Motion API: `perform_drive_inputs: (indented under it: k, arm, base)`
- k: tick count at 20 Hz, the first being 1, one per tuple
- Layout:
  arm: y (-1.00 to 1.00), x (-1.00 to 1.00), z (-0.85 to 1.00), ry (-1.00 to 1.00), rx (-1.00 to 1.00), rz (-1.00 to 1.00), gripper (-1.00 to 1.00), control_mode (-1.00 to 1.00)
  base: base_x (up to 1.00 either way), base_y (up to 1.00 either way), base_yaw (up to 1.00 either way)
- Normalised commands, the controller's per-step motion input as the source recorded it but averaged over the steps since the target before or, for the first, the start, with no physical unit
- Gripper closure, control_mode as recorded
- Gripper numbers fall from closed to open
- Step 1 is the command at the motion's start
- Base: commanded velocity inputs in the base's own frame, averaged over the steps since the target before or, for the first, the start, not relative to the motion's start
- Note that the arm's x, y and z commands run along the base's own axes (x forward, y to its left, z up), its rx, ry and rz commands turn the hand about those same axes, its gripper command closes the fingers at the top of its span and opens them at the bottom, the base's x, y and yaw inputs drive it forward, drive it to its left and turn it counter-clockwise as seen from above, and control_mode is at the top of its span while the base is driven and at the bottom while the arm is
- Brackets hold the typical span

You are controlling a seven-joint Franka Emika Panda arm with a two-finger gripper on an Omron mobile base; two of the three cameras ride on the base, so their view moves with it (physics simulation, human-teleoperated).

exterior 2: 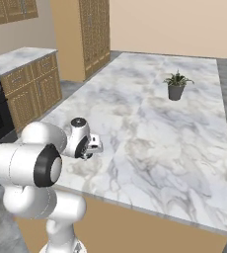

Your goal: Clear the mugs and bowl far away from the sink.

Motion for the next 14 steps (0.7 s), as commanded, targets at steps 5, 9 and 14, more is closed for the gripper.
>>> perform_drive_inputs:
  k: [5,9,14]
  arm:
    - [0.01,0.26,-0.35,0.0,0.0,0.0,-1.0,-1.0]
    - [0.0,0.01,0.0,0.0,0.0,0.0,-1.0,-1.0]
    - [0.0,0.0,0.12,0.01,0.0,0.0,-1.0,-1.0]
  base:
    - [0.0,0.0,0.0]
    - [0.0,0.0,0.0]
    - [0.0,0.0,0.0]
